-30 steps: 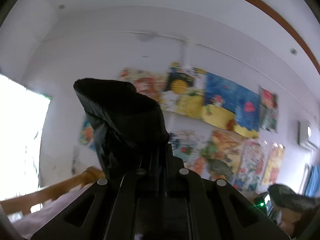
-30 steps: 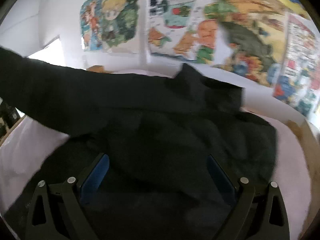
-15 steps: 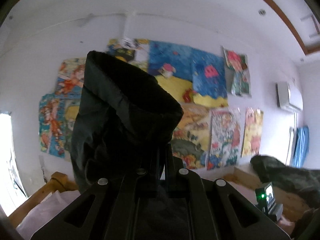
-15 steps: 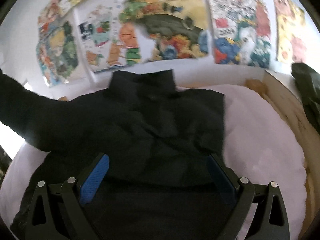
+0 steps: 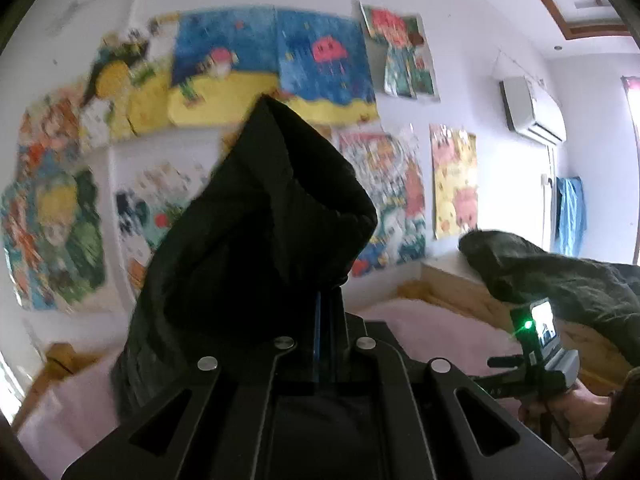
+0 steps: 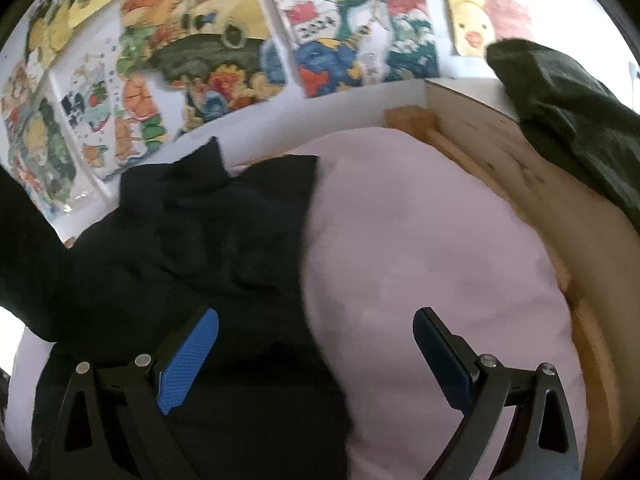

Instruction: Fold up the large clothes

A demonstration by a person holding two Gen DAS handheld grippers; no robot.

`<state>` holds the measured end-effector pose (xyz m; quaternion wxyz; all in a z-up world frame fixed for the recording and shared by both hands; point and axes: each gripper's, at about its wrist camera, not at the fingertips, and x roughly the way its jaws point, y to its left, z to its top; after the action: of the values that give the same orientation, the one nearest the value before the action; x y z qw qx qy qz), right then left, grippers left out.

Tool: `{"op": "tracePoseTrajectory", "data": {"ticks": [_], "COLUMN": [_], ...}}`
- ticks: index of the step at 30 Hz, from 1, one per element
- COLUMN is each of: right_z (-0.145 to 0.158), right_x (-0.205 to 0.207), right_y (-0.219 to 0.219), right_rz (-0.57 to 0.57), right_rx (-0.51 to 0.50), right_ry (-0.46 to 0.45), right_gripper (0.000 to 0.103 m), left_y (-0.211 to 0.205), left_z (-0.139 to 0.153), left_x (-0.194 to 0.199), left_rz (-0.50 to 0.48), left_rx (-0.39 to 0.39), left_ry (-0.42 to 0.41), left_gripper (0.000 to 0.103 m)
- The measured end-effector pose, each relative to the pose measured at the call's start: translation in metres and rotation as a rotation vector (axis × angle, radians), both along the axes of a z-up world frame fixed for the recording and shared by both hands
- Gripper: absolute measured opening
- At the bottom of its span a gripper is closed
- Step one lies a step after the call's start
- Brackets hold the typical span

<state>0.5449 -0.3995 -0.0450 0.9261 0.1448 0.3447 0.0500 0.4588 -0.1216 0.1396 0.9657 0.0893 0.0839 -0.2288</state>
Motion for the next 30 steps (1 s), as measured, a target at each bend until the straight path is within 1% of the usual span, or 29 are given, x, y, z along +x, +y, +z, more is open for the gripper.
{"op": "tracePoseTrajectory", "data": {"ticks": [3, 6, 9, 12, 16, 18, 21, 22, 23, 24, 25, 26, 29, 30], "right_z": [-0.009, -0.016, -0.02, -0.022, -0.026, -0.028, -0.03, -0.03, -0.03, -0.031, -0.031, -0.031, -0.031, -0.032], "right_x": [0.001, 0.003, 0.004, 0.005, 0.009, 0.011, 0.013, 0.013, 0.013, 0.014, 0.013, 0.013, 0.012, 0.012], "right_y": [-0.012, -0.018, -0.021, -0.019, -0.015, -0.01, -0.006, -0.005, -0.004, -0.004, -0.005, -0.005, -0.005, -0.005], "right_rz": [-0.016, -0.029, -0.027, -0.017, -0.006, 0.004, 0.023, 0.028, 0.032, 0.036, 0.038, 0.039, 0.034, 0.035], "right_rx": [-0.018, -0.022, -0.025, -0.028, -0.021, -0.03, -0.029, -0.028, -0.028, -0.029, -0.029, -0.027, -0.023, -0.021], "right_ry": [0.01, 0.017, 0.009, -0.007, -0.011, -0.006, -0.005, -0.005, -0.005, -0.006, -0.006, -0.006, -0.003, -0.003], "right_gripper": [0.099, 0.099, 0.099, 0.099, 0.099, 0.099, 0.099, 0.099, 0.099, 0.099, 0.099, 0.099, 0.099, 0.099], "left_y": [-0.017, -0.028, -0.027, -0.031, -0.033, -0.034, -0.037, -0.038, -0.038, -0.036, -0.033, -0.03, -0.017, -0.012], "left_z": [-0.024, -0.052, -0.077, -0.101, -0.122, -0.13, -0.138, -0.14, -0.142, -0.143, -0.144, -0.143, -0.141, -0.139], "left_x": [0.019, 0.042, 0.051, 0.064, 0.077, 0.079, 0.077, 0.076, 0.075, 0.075, 0.075, 0.075, 0.08, 0.082], "left_rz": [-0.018, -0.037, -0.063, -0.085, -0.081, -0.105, -0.127, -0.132, -0.136, -0.136, -0.138, -0.142, -0.152, -0.149], "left_rx": [-0.009, -0.025, -0.05, -0.046, -0.051, -0.052, -0.019, -0.015, -0.013, -0.02, -0.037, -0.056, -0.116, -0.127], "left_ry": [0.055, 0.131, 0.185, 0.25, 0.354, 0.399, 0.415, 0.419, 0.424, 0.428, 0.432, 0.437, 0.482, 0.498], "left_gripper": [0.001, 0.001, 0.001, 0.001, 0.002, 0.003, 0.008, 0.013, 0.024, 0.031, 0.046, 0.057, 0.069, 0.071]}}
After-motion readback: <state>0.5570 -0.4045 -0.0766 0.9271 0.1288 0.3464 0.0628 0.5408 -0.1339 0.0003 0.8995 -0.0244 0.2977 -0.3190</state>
